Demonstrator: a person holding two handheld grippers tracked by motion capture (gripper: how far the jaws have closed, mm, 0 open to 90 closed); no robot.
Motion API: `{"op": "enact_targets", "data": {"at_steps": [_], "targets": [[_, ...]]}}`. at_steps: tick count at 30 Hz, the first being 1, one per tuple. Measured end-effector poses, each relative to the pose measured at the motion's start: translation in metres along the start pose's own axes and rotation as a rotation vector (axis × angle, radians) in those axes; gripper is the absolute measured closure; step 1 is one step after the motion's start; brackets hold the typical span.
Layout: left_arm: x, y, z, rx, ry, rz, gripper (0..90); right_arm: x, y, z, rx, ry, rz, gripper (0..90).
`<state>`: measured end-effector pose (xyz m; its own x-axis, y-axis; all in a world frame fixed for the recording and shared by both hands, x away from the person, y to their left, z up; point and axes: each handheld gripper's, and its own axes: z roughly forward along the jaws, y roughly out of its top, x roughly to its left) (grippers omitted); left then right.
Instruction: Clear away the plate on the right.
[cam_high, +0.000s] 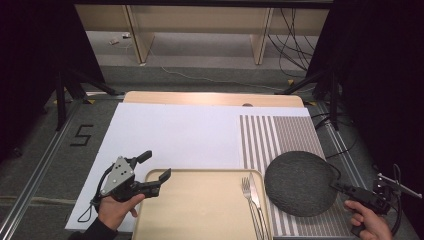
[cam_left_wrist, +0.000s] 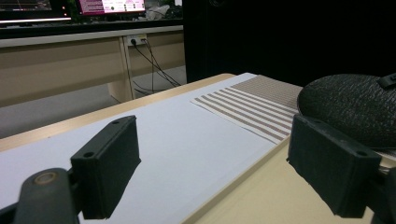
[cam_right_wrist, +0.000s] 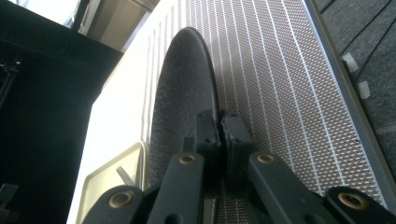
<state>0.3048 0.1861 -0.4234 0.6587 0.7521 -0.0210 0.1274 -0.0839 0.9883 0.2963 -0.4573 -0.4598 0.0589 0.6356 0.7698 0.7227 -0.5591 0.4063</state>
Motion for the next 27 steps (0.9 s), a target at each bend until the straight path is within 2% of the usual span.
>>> {"op": "enact_targets", "data": {"at_steps": [2,10,24,27], "targets": [[0.000,0.000,0.000,-0.001,0.001,-0.001,16.3,0.002,0.000,-0.001,-0.004,-0.003,-0.009,87.5],[0.000,0.000,-0.001,-0.003,0.003,-0.002,16.3,0.004,0.000,-0.004,-0.037,-0.011,0.007,87.3],[0.001,0.001,-0.001,-0.004,0.002,-0.001,16.2,0.010,0.004,-0.012,-0.088,0.037,0.016,87.0],[0.001,0.001,-0.001,-0.004,0.002,0.000,16.2,0.012,0.003,-0.011,-0.080,0.043,0.024,86.9]]}}
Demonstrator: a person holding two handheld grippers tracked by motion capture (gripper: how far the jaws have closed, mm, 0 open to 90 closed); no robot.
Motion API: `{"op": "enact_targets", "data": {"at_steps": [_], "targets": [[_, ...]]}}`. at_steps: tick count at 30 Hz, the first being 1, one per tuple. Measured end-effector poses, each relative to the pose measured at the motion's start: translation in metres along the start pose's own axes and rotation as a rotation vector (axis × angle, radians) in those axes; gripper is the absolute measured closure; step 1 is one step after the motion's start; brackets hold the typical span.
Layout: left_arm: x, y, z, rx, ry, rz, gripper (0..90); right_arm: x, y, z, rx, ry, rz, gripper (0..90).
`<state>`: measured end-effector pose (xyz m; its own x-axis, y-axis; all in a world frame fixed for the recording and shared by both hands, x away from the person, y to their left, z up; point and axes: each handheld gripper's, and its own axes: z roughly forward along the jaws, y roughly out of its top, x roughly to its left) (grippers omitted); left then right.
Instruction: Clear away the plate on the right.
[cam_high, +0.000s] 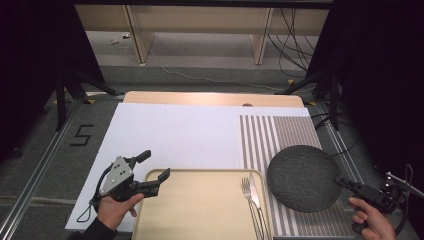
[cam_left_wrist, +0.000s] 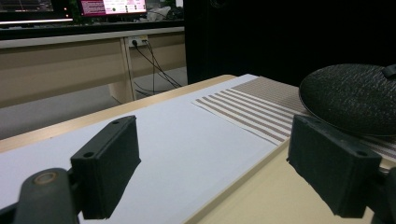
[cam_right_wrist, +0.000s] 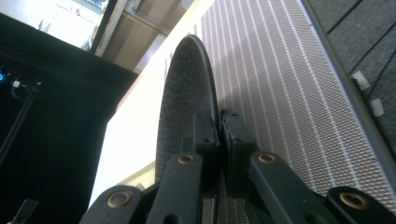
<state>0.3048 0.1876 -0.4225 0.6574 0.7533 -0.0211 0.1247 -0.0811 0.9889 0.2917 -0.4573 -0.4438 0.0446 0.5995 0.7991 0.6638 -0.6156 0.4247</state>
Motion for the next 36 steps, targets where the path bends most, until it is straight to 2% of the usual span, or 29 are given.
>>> {"op": "enact_targets", "data": {"at_steps": [8,23,29,36], "targets": [[0.000,0.000,0.000,0.000,0.001,0.000,16.2,0.010,-0.002,0.005,0.008,0.044,-0.020,86.9],[-0.001,0.000,0.000,-0.001,-0.003,0.001,16.2,0.038,-0.012,0.026,0.082,0.119,-0.074,86.7],[0.000,0.000,0.000,-0.003,-0.003,0.000,16.2,0.048,-0.018,0.039,0.138,0.154,-0.099,86.8],[-0.001,0.000,0.000,-0.002,-0.002,0.000,16.2,0.061,-0.027,0.051,0.180,0.180,-0.132,86.6]]}}
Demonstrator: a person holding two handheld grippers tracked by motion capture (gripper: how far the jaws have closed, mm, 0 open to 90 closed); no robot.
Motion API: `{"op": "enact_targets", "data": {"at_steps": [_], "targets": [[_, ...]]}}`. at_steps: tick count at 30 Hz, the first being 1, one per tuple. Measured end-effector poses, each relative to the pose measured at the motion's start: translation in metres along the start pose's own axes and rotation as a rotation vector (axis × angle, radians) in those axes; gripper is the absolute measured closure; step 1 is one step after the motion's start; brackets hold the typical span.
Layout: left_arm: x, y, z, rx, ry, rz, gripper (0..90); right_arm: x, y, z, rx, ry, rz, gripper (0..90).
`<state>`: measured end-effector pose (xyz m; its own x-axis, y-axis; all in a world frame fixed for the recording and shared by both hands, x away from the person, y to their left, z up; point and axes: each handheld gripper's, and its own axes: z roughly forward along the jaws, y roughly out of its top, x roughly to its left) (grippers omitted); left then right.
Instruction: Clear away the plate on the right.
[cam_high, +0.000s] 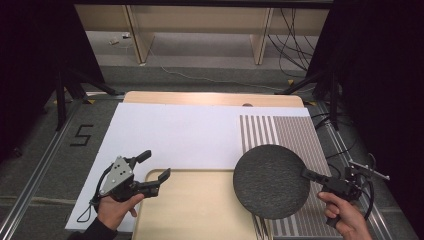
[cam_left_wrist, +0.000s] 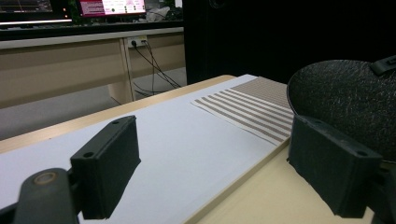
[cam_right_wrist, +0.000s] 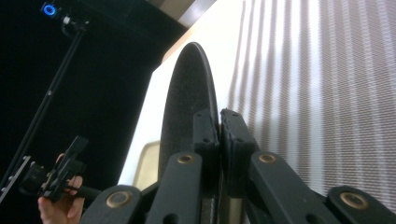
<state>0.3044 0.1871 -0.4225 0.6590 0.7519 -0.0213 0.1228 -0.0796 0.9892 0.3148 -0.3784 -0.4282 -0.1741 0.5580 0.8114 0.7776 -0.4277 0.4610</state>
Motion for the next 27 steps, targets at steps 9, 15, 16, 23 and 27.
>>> {"op": "enact_targets", "data": {"at_steps": [9,15,16,23,27], "targets": [[0.000,0.000,0.000,-0.001,0.001,0.000,16.2,0.014,-0.007,0.021,0.064,0.029,-0.027,86.6],[0.000,0.000,0.000,-0.002,0.001,0.000,16.2,0.022,-0.012,0.037,0.118,0.048,-0.047,86.6],[0.000,0.000,0.000,-0.001,0.001,-0.001,16.1,0.023,-0.013,0.039,0.125,0.051,-0.049,86.6],[0.000,0.000,0.000,-0.002,0.003,-0.001,16.1,0.034,-0.022,0.060,0.198,0.069,-0.070,86.6],[0.000,0.000,0.000,-0.001,0.002,-0.001,16.1,0.040,-0.027,0.073,0.242,0.090,-0.074,86.7]]}}
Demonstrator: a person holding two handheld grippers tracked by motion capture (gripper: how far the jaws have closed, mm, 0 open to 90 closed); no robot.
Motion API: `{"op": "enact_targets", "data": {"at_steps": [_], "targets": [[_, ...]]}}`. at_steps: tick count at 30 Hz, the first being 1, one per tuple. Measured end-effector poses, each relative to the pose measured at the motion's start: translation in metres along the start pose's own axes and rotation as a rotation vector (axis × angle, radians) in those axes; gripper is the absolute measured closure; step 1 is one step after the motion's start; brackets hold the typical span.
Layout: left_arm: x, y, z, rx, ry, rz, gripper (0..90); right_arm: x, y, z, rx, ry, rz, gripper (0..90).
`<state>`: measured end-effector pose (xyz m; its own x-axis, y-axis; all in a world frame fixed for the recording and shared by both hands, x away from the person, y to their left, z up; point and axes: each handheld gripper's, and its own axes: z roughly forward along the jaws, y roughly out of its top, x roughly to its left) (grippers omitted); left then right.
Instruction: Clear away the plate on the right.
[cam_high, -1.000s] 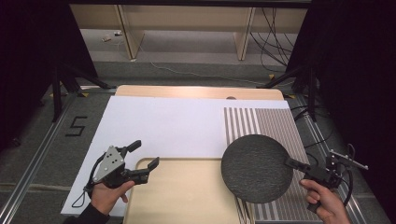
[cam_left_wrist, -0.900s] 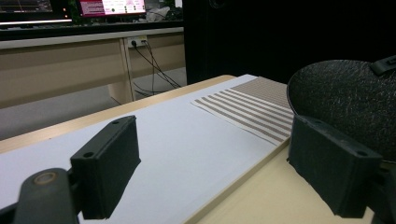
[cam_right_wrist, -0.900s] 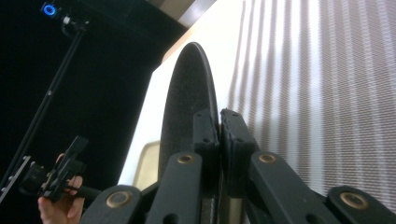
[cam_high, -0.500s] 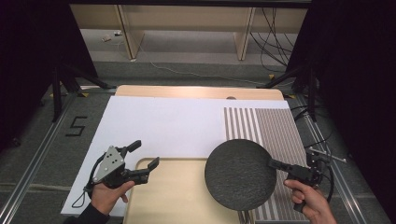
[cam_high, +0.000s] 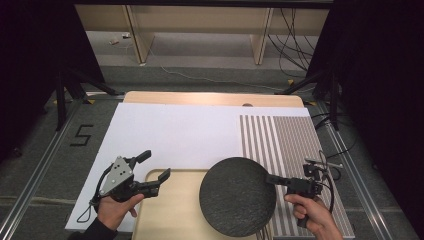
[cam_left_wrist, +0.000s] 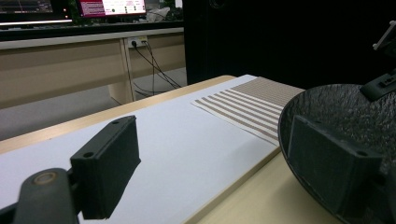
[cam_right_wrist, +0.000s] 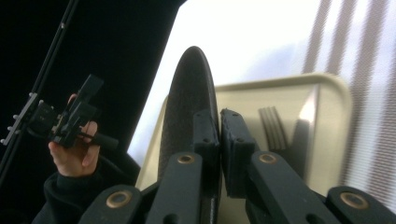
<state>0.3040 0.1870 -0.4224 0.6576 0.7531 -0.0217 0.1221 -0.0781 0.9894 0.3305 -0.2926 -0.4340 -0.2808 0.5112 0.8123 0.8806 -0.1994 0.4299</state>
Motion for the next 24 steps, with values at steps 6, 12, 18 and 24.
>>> {"op": "enact_targets", "data": {"at_steps": [6,12,18,24], "targets": [[0.000,0.000,-0.001,-0.003,0.001,-0.001,16.1,0.008,-0.001,0.020,0.049,0.006,-0.019,86.5],[0.000,0.000,-0.001,-0.004,0.000,0.000,16.1,0.015,-0.003,0.040,0.093,0.026,-0.037,86.5],[0.001,0.001,-0.001,-0.005,-0.001,-0.002,16.1,0.022,-0.004,0.056,0.134,0.018,-0.060,86.3],[0.001,0.001,-0.001,-0.005,-0.001,-0.001,16.1,0.025,-0.004,0.065,0.144,0.018,-0.075,86.2]]}}
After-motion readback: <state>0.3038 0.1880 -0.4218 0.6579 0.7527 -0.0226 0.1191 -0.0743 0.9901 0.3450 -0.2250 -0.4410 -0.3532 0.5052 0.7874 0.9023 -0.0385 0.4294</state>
